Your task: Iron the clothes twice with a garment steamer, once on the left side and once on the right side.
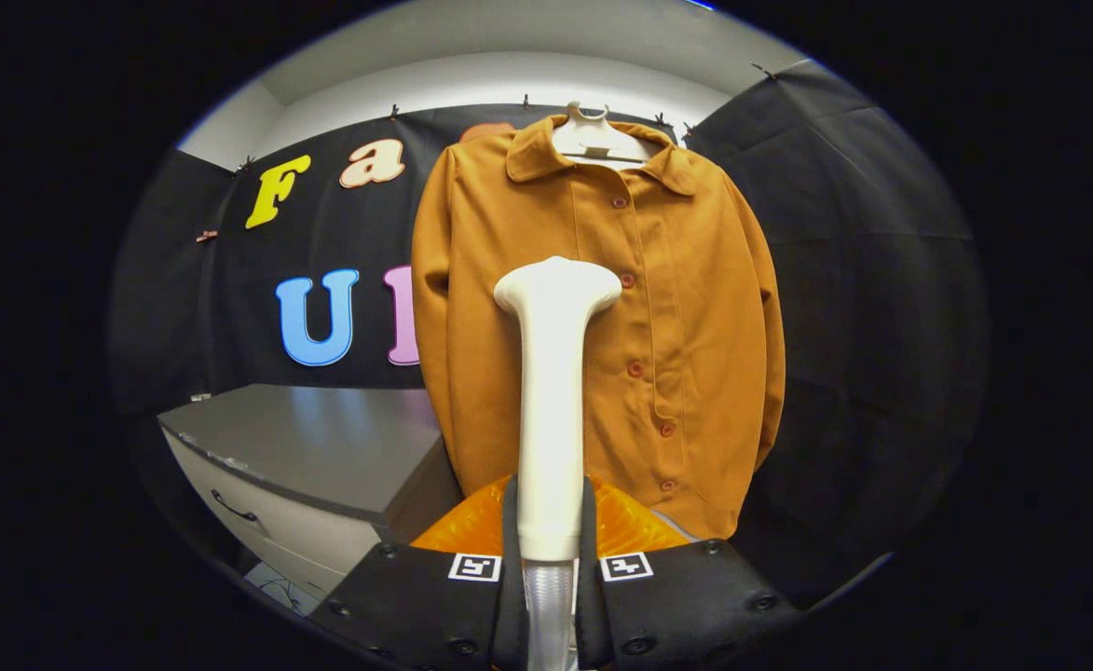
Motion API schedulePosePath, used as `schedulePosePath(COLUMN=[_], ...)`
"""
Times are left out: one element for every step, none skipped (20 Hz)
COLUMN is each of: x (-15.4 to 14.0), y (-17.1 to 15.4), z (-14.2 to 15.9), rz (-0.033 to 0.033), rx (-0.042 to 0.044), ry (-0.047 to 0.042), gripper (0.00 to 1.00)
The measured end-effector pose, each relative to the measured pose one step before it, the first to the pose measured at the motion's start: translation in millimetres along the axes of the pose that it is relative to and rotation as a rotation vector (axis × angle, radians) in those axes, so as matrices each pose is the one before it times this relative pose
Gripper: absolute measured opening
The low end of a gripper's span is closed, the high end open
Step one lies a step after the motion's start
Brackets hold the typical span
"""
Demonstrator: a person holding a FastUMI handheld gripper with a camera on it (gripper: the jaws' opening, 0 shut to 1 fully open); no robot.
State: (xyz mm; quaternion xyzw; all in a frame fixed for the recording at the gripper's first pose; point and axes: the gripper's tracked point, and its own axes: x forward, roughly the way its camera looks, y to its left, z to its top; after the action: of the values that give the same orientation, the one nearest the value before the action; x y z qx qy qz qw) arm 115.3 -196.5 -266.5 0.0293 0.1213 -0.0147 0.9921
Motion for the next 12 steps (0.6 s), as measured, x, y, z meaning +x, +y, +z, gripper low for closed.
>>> schedulePosePath(x=[-0.52,-0.41,-1.21,-0.8,-1.09,-0.67,-1.93,-2.69,-2.06,-2.07,-3.16,-2.85], y=[-1.06,-1.54,-2.45,-2.17,-1.61,-0.74,-1.22,-1.32,-2.44,-2.08,-3.25,-3.08], z=[-9.05,-9.11,-9.85,-7.71,-7.86,-7.1,-8.09,-6.84,-6.34,-5.36,-5.55,-5.44], rz=[-0.00193,-0.00132,0.00099,0.00137,0.00048,0.0008,0.00233,0.00285,0.0016,-0.00213,-0.00418,-0.00391], rx=[-0.00408,-0.00664,-0.00264,0.00101,0.00364,0.00488,0.00591,0.00627,0.00818,0.00838,0.00729,0.00897], ry=[0.01642,0.01905,0.02002,0.01895,0.01909,0.01936,0.01768,0.01695,0.01541,0.01428,0.01537,0.01428], gripper=[0.24,0.24,0.24,0.24,0.24,0.24,0.24,0.24,0.24,0.24,0.24,0.24])
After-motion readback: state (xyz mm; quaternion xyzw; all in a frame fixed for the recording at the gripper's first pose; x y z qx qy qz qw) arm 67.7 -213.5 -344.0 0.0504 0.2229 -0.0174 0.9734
